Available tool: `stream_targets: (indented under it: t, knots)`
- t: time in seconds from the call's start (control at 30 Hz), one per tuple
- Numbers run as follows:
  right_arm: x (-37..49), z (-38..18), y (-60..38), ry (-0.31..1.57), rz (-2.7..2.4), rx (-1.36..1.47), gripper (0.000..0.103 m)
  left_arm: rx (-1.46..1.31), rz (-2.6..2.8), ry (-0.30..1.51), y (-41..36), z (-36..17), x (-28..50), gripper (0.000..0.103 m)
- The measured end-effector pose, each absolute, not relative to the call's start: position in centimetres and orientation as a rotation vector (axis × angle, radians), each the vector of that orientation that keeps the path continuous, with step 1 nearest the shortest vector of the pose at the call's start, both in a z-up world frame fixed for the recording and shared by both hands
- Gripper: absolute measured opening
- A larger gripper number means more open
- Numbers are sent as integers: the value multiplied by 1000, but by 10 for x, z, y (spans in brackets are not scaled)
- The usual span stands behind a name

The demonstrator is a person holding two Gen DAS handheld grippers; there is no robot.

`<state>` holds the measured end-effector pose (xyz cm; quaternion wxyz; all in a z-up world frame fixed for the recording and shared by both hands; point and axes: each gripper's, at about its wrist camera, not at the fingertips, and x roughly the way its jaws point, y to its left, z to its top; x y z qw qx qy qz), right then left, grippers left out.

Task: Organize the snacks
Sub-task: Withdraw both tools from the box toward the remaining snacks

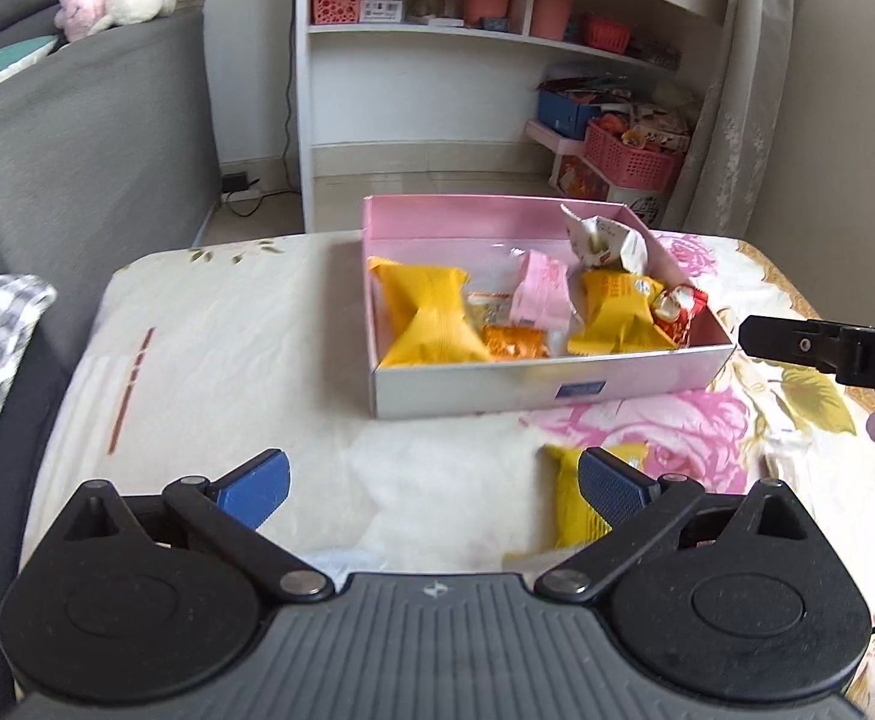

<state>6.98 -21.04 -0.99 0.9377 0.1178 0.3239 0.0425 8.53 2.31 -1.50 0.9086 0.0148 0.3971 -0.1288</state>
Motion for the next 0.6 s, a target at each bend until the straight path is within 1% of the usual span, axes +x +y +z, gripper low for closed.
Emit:
stream_targets:
  t: [0.13, 0.4, 0.6]
  knots:
    - [58, -11, -202, 662, 109, 191, 97, 9, -259, 815, 34, -23, 72, 103]
    - [37, -24, -188, 653, 135, 119, 98, 57, -270, 778, 50, -33, 47, 103]
    - [25, -39, -183, 671, 168, 73, 98, 34, -273, 794, 61, -42, 39, 103]
